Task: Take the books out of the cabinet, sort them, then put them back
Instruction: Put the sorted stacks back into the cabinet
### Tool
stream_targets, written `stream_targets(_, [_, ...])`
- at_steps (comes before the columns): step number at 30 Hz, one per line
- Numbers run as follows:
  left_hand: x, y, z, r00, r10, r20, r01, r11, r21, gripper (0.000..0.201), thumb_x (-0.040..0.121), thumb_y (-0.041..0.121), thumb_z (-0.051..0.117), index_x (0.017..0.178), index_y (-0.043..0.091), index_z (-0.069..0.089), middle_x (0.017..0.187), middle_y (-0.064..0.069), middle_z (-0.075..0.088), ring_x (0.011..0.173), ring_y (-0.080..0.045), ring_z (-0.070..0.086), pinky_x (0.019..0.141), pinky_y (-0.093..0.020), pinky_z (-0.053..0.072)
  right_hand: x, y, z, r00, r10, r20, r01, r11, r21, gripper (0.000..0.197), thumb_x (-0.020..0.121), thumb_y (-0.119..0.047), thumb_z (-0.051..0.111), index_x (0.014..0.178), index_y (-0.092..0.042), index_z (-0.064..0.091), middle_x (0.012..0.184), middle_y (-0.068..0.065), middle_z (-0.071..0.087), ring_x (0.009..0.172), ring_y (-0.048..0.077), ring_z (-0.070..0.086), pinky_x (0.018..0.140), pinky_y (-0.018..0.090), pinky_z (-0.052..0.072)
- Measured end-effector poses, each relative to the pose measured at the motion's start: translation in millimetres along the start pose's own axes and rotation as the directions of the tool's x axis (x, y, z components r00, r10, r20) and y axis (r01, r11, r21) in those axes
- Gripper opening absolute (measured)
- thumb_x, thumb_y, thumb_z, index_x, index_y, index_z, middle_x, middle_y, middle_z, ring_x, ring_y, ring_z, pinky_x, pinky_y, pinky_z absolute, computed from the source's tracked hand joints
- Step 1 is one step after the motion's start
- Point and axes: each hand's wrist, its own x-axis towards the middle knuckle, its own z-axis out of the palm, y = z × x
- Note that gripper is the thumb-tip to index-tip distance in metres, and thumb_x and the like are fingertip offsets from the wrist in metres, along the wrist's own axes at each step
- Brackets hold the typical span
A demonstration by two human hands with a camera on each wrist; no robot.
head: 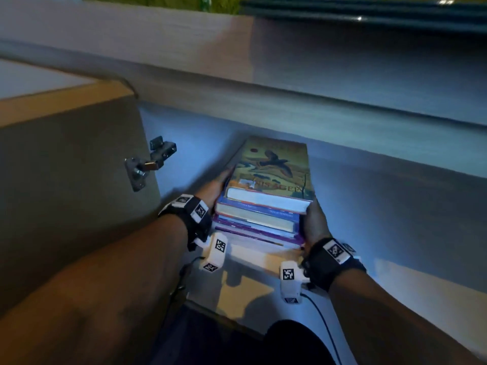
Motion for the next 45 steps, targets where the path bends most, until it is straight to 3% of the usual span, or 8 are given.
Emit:
stream_targets(5, [-33,-48,-17,0.983,-0.041,-0.177,0.052,0.997,0.057,0.083,0.065,0.095,0.05,0.123,0.038,0.068,0.128,-0.008,0.069,0.122,-0.034,0.062,0.106,-0.058,0.042,-16,1,-2,0.996,0.03,0.081,-0.039,0.992,0.116,0.059,0.099,-0.063,0.047,0.134,-0.018,0.064,0.129,0.014,0.071,0.12,0.035,0.068,0.109,0.055,0.048])
stream_targets(10, [-63,-53,11,0.936,0.201,-0.287,-0.224,0.973,-0.048,0.057,0.071,0.088,0.052,0.09,0.042,0.078,0.101,0.008,0.078,0.103,-0.019,0.071,0.095,-0.046,0.054,-18,7,10,0.995,0.095,0.043,-0.097,0.994,0.05,0.051,0.1,-0.059,0.043,0.103,-0.023,0.079,0.1,0.01,0.081,0.078,0.028,0.078,0.072,0.036,0.061])
stream_targets(13, [-54,-49,11,0.862,0.265,-0.432,-0.301,0.954,-0.014,0.068,0.076,0.086,0.046,0.115,0.036,0.071,0.123,0.012,0.066,0.119,-0.013,0.059,0.109,-0.034,0.039,-18,11,18,0.997,0.068,0.046,-0.067,0.997,-0.029,0.053,0.102,-0.058,0.037,0.091,-0.021,0.074,0.064,-0.005,0.073,0.049,0.016,0.068,0.051,0.022,0.051])
stream_targets(22, [-35,-34,-8,0.672,0.356,-0.65,-0.209,0.932,0.295,0.098,0.088,0.081,0.008,0.129,0.012,0.064,0.129,-0.021,0.063,0.123,-0.035,0.058,0.111,-0.049,0.041,-2,22,49,0.996,0.01,0.088,0.001,0.992,-0.126,0.085,0.073,-0.094,0.045,0.133,-0.036,0.059,0.12,0.001,0.074,0.105,0.03,0.074,0.092,0.07,0.053])
stream_targets(30, [-46,-55,-15,0.701,0.561,-0.44,-0.403,0.821,0.405,0.022,0.097,0.051,0.04,0.096,0.036,0.057,0.096,0.018,0.058,0.086,0.013,0.056,0.076,-0.01,0.044,0,19,53,0.982,-0.137,0.129,0.143,0.989,-0.038,0.067,0.083,-0.081,0.055,0.14,-0.045,0.053,0.147,-0.005,0.059,0.135,0.022,0.058,0.115,0.055,0.041])
stream_targets(35, [-33,-61,-15,0.628,0.605,-0.489,-0.41,0.792,0.453,0.058,0.087,0.068,0.039,0.117,0.02,0.052,0.113,-0.008,0.06,0.106,-0.027,0.058,0.096,-0.051,0.048,0,23,61,0.991,-0.017,0.134,0.025,0.998,-0.061,0.08,0.075,-0.09,0.055,0.14,-0.043,0.055,0.142,-0.006,0.063,0.127,0.022,0.064,0.111,0.056,0.046])
stream_targets(41, [-32,-62,-18,0.64,0.629,-0.442,-0.487,0.777,0.4,0.065,0.083,0.066,0.049,0.133,0.025,0.049,0.125,-0.001,0.061,0.107,-0.004,0.061,0.089,-0.017,0.05,2,9,47,0.939,-0.129,0.32,0.159,0.985,-0.068,0.059,0.102,-0.058,0.046,0.156,-0.039,0.034,0.16,-0.007,0.044,0.145,0.017,0.046,0.119,0.048,0.039])
stream_targets(45, [-29,-65,-16,0.592,0.67,-0.448,-0.454,0.736,0.502,0.069,0.085,0.072,0.043,0.13,0.021,0.049,0.122,-0.005,0.06,0.11,-0.022,0.059,0.095,-0.046,0.051,5,11,48,0.909,-0.171,0.38,0.256,0.949,-0.185,0.071,0.092,-0.071,0.056,0.15,-0.067,0.016,0.169,-0.02,0.017,0.159,0.017,0.014,0.124,0.064,0.016])
